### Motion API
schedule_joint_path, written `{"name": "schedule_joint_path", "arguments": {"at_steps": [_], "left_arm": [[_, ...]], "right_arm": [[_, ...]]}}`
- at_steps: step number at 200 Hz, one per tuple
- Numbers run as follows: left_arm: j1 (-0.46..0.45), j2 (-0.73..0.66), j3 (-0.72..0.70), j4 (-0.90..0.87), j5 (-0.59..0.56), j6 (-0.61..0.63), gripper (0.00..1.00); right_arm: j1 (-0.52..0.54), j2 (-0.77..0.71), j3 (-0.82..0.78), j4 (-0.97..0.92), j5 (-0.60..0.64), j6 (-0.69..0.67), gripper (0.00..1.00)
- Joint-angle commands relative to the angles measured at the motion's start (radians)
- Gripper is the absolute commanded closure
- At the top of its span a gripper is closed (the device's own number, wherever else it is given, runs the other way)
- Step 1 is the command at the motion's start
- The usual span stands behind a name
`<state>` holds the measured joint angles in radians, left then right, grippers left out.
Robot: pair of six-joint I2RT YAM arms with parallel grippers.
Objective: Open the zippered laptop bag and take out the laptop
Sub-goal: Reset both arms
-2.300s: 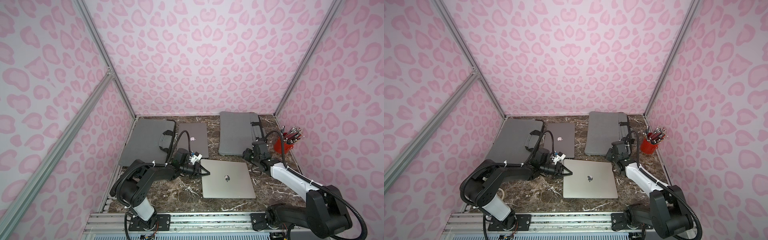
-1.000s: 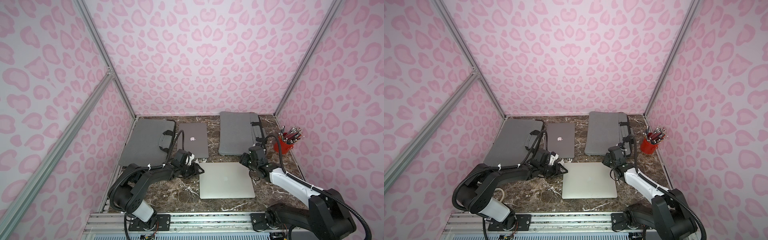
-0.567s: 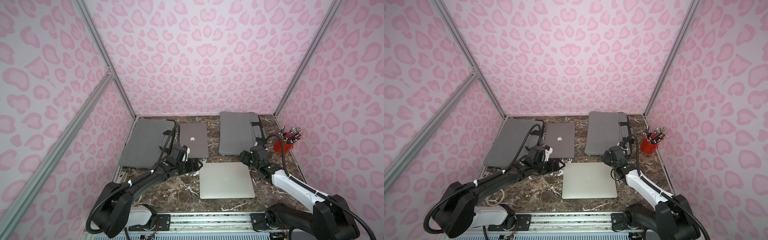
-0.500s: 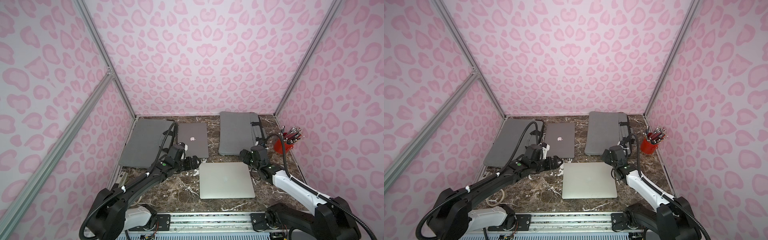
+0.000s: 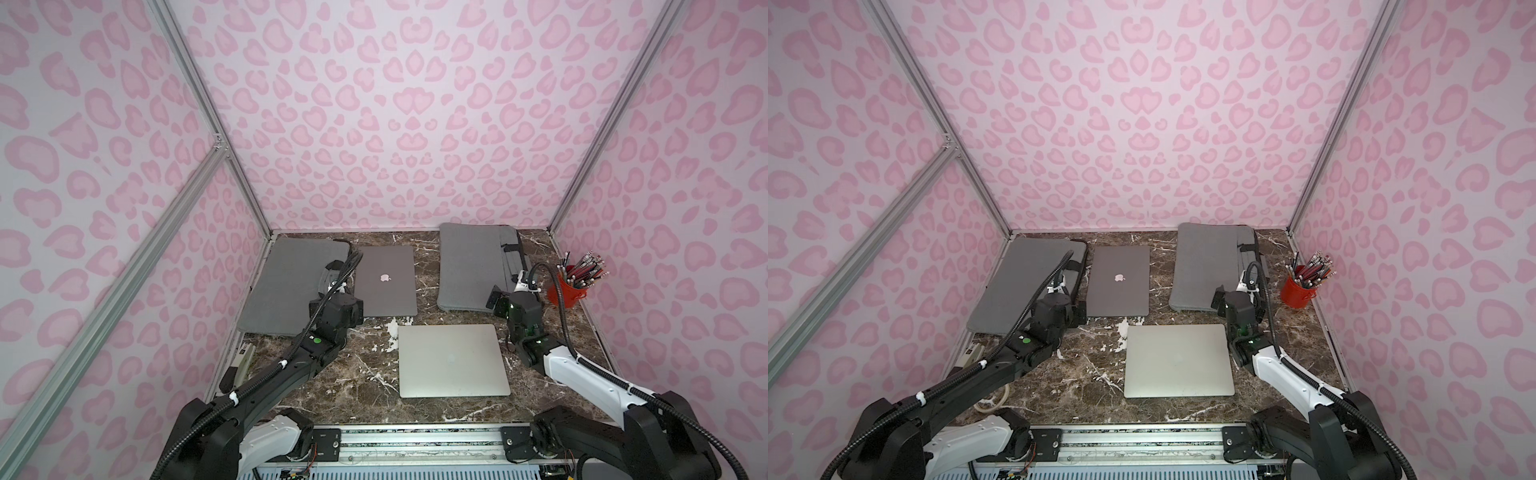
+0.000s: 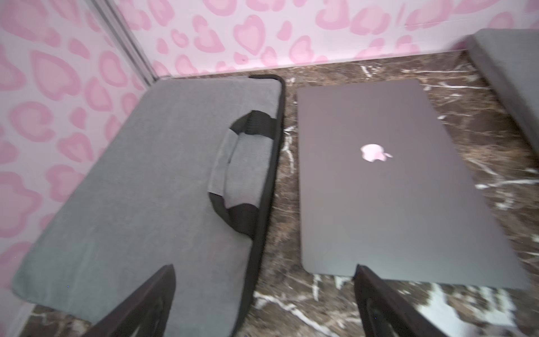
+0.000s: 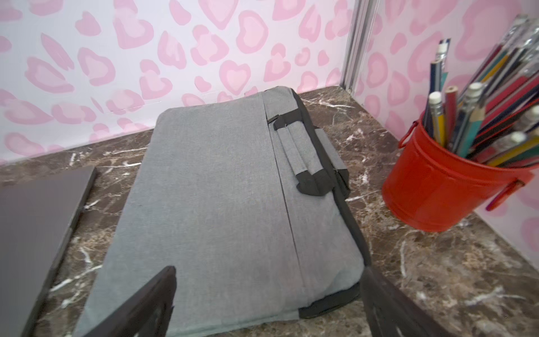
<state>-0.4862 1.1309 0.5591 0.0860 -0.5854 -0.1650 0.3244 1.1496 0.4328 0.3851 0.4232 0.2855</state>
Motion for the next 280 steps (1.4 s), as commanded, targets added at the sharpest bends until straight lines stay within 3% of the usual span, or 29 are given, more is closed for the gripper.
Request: {"name": "schedule_joint_path", "arguments": {"at_steps": [1, 51, 81, 176, 205, 280], "left_arm": [[0.076, -0.003, -0.079, 0.329, 0.005, 0.188, 0.02], [0.286, 0.034, -0.206, 0.546, 0.222, 0.252, 0.02], [0.343, 0.153, -0.233, 0.672, 0.271, 0.249, 0.02], [0.392, 0.436, -0.149, 0.78, 0.396, 0.21, 0.02], [0.421, 0.428, -0.129, 0.725, 0.44, 0.192, 0.02], [0.424, 0.428, -0.127, 0.725, 0.446, 0.191, 0.01]], "right_arm": [[-0.016, 0.003, -0.064, 0.318, 0.021, -0.178, 0.01], [-0.118, 0.092, -0.151, 0.54, -0.078, -0.221, 0.01], [-0.155, 0.117, -0.163, 0.579, -0.138, -0.192, 0.01], [-0.177, 0.09, -0.368, 0.864, -0.199, -0.26, 0.01], [-0.177, 0.122, -0.371, 0.917, -0.223, -0.318, 0.01], [-0.253, 0.42, -0.347, 1.206, -0.317, -0.321, 0.0]]}}
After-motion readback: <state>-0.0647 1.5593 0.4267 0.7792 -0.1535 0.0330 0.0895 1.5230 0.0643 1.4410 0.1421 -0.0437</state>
